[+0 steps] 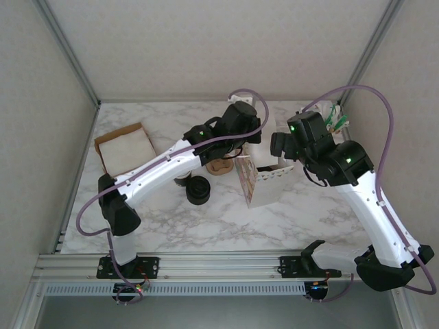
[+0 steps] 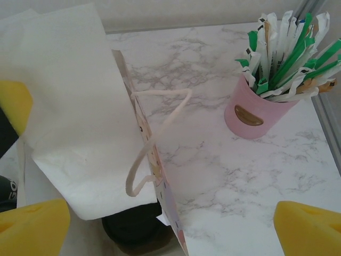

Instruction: Pack the takeout coffee

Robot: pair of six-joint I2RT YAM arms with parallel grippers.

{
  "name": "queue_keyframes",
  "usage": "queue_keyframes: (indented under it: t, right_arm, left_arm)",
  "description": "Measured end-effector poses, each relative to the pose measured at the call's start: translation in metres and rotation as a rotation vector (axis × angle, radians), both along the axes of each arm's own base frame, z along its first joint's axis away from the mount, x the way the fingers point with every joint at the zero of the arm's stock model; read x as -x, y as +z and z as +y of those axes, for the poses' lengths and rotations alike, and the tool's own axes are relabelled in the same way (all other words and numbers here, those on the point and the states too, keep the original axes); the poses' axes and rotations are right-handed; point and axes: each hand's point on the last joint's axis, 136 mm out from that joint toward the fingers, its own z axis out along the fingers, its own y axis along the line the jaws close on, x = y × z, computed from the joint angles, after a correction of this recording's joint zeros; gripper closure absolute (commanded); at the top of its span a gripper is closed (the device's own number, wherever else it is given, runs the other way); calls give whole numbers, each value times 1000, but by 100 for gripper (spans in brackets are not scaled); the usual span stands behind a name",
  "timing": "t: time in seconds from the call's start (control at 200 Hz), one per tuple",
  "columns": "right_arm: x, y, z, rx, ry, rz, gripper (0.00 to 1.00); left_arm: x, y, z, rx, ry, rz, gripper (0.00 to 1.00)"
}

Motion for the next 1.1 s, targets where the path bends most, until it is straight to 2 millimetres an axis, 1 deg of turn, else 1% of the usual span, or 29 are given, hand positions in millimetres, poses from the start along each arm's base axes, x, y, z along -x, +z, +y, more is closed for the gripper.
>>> queue_keyframes:
  t: [0.195, 0.255, 0.335, 0.425, 0.491, 0.591, 0.646, 0.726, 0.806, 0.961, 1.096]
  right_arm:
    - [-1, -2, -2, -13, -4, 12, 1]
    - [-3, -3, -2, -16, -7, 17, 1]
    - [-5, -4, -3, -18, -8, 26, 1]
    - [-7, -5, -3, -15, -10, 32, 1]
    - [-8, -6, -4, -11, -10, 34, 1]
    - [-9, -7, -3, -15, -3, 42, 1]
    - [-10, -8, -3, -16, -1, 47, 1]
    - [-11, -9, -3, -21, -1, 53, 1]
    - [-12, -9, -3, -28, 0, 58, 1]
    - [-15, -10, -2, -34, 5, 65, 1]
    - [-16, -10, -4, -37, 1, 68, 1]
  left_arm:
    - [-1, -29, -5, -54, -11, 51, 92]
    - [1, -35, -4, -66, -18, 67, 87]
    - [2, -37, -3, -76, -21, 70, 78]
    - [3, -35, -2, -82, -22, 71, 73]
    - [3, -30, -2, -83, -24, 67, 69]
    - [3, -16, -2, -68, -29, 46, 61]
    - [2, -7, -3, -60, -34, 30, 60]
    - [2, 2, -3, -48, -36, 16, 54]
    - [3, 7, -3, -47, -40, 8, 52]
    - [1, 7, 1, -60, -37, 9, 53]
    - [-8, 3, 2, -92, -33, 13, 60]
